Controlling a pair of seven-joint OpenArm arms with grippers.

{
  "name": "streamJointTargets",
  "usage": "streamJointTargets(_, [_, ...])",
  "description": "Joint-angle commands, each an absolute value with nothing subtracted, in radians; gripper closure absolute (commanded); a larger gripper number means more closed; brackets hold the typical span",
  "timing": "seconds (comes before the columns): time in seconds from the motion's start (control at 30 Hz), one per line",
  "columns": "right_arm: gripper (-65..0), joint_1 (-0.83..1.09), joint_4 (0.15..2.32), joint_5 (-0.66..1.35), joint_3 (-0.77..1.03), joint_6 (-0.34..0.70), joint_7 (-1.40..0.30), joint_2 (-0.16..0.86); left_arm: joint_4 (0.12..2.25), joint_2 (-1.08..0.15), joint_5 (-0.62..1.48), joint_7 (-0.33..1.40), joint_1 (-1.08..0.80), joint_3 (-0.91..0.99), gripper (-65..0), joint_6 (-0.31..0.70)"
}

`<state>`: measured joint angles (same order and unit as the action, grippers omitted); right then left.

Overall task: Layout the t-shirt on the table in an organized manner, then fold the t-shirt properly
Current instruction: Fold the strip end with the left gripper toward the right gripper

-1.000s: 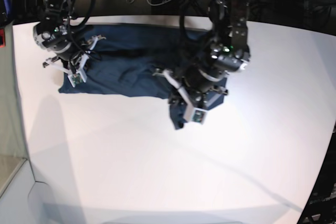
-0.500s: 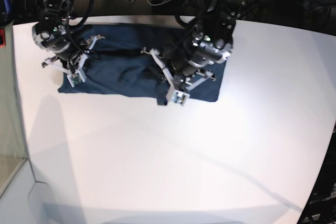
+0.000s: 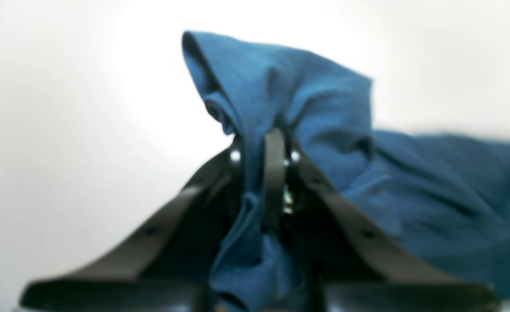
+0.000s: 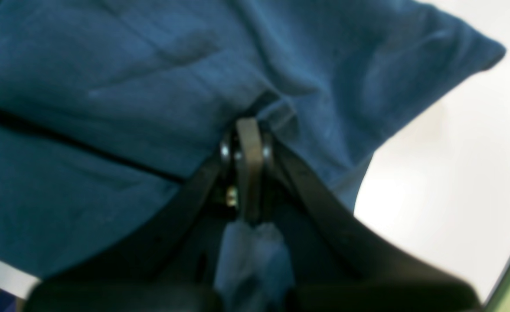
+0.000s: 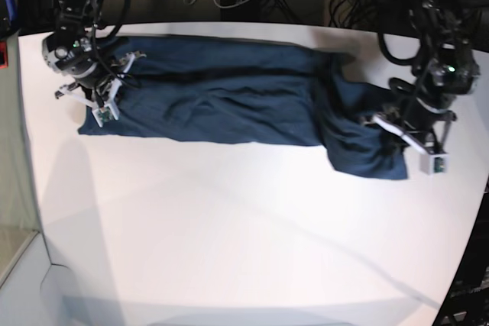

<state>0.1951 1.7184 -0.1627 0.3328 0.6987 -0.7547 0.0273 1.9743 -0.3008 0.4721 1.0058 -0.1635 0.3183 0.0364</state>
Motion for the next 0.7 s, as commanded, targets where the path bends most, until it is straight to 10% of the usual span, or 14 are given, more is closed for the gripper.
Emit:
streamJointTargets(0.0, [0.0, 0.197, 1.728, -0.168, 0.334, 0.698, -0.757, 0.030, 1.992, -0.325, 0.533, 0.990, -0.148, 0.349, -0.2, 0.076])
streamJointTargets(0.67, [0.0, 0.197, 1.728, -0.168, 0.329, 0.698, -0.759, 0.024, 1.974, -0.168, 0.449, 0.992, -0.183, 0.085, -0.1, 0.128])
